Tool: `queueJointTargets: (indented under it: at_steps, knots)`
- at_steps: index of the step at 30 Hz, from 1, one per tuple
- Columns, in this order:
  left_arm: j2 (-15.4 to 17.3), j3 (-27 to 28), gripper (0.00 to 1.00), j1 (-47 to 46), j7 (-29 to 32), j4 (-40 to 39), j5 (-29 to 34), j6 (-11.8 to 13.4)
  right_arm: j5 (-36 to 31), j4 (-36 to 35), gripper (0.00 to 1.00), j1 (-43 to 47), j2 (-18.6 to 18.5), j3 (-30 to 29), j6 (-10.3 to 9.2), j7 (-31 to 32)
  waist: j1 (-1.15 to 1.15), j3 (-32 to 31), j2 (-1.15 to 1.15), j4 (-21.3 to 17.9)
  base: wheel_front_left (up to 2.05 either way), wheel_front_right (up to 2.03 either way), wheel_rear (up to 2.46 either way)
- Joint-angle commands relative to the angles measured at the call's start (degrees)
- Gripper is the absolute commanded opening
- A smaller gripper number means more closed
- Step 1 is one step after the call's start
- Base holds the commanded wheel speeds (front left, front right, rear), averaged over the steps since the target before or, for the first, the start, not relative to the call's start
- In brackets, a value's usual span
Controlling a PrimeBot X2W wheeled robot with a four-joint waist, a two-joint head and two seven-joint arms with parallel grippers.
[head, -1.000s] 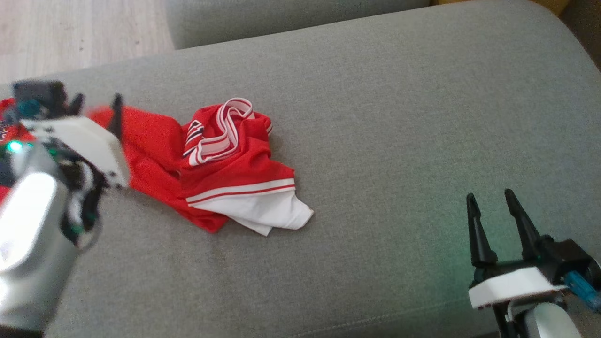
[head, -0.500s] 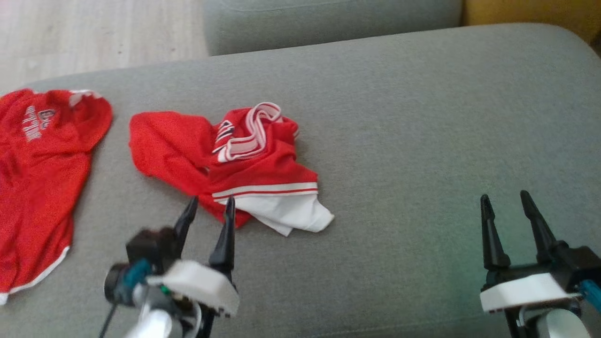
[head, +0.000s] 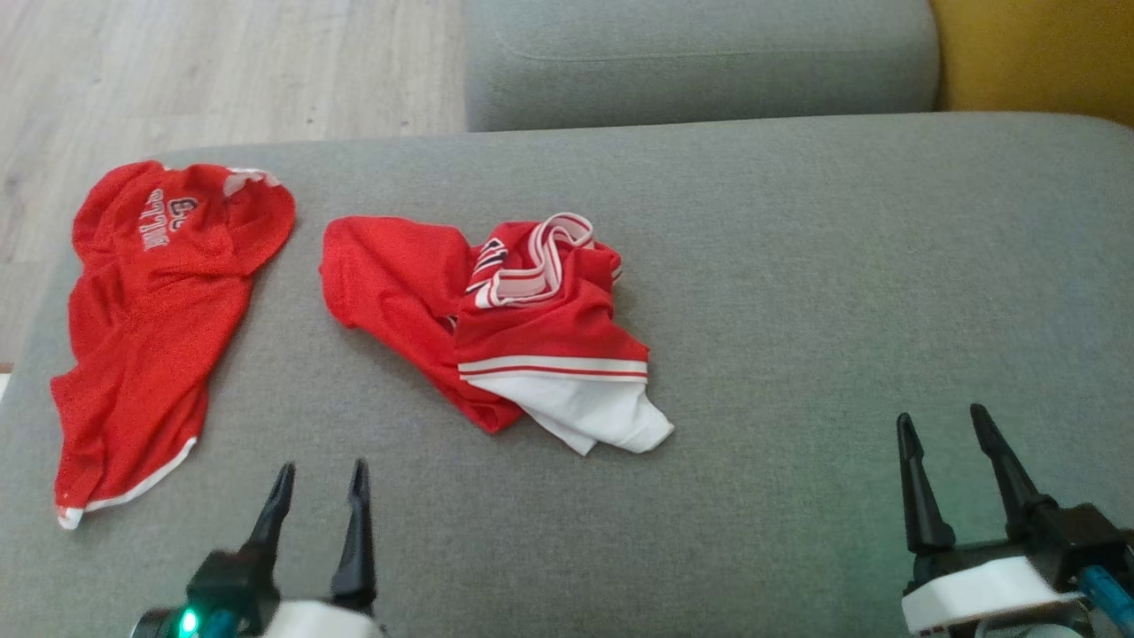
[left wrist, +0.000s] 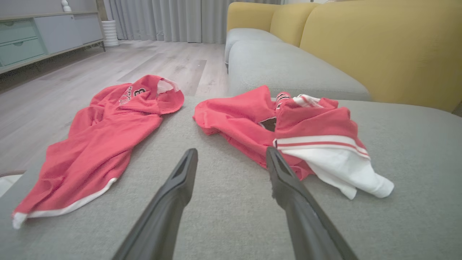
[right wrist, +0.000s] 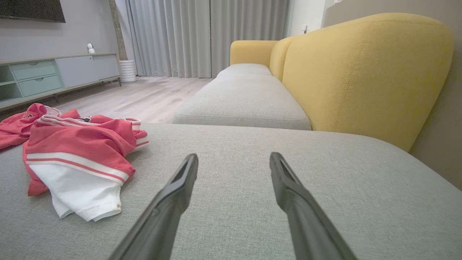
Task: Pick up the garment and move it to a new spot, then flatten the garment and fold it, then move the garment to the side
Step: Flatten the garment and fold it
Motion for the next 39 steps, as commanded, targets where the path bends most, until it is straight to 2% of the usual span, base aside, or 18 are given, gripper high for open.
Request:
queueJointTargets:
  at_steps: [1,2,7,14,20,25,27,32,36,39]
  knots:
    - [-0.8,4.6,1.00,-0.4,-0.7,-1.1,1.7,-1.9,-0.4,-1.3,1.00,-0.8,-0.9,1.5,-0.04,-0.6,0.00,-0.2,0.00,0.6,0.00,0.00,0.00]
    - [-0.8,4.6,1.00,-0.4,-0.7,-1.1,1.7,-1.9,-0.4,-1.3,1.00,-0.8,-0.9,1.5,-0.04,-0.6,0.00,-0.2,0.00,0.6,0.00,0.00,0.00]
    - [-3.4,9.8,1.00,2.4,-0.7,1.0,4.9,-8.0,-0.2,0.1,1.00,-0.7,-0.7,2.5,-0.04,-0.6,0.00,-0.1,0.00,1.3,0.00,0.00,0.00]
    - [-7.8,16.0,1.00,3.4,-0.7,2.6,8.6,-14.8,-0.1,0.9,1.00,-1.2,-0.5,3.4,-0.04,-0.6,0.00,0.3,0.00,1.1,0.00,0.00,0.00]
    - [-10.6,19.7,1.00,3.7,-0.7,3.5,11.4,-18.5,0.4,1.2,1.00,-1.9,-0.6,4.3,-0.04,-0.6,0.00,0.6,0.00,0.6,0.00,0.00,0.00]
    - [-12.2,21.6,1.00,3.4,-0.7,4.2,13.1,-20.6,2.2,0.4,1.00,-4.5,-1.5,9.6,-0.04,-0.3,0.00,1.0,0.00,0.9,0.00,0.00,0.00]
    - [-12.7,21.9,1.00,3.1,-0.7,4.5,13.6,-21.3,3.5,-0.1,1.00,-6.4,-2.3,13.1,-0.04,1.9,0.00,1.5,0.00,1.1,0.00,0.00,0.00]
    - [-13.8,21.8,1.00,1.5,-0.7,5.2,14.6,-22.6,6.9,1.2,1.00,-12.9,-4.9,23.0,-0.04,13.2,0.00,3.3,0.00,2.0,0.00,0.00,0.00]
    - [-14.4,20.9,1.00,-0.2,-0.7,5.8,14.9,-23.2,10.4,4.4,1.00,-17.3,-5.1,27.8,-0.04,23.0,0.00,4.6,0.00,3.6,0.00,0.00,0.00]
    - [-14.6,19.9,1.00,-1.1,-0.7,6.2,14.5,-23.3,11.1,6.5,1.00,-20.1,-6.0,29.7,-0.04,27.4,0.00,5.3,0.00,4.9,0.00,0.00,0.00]
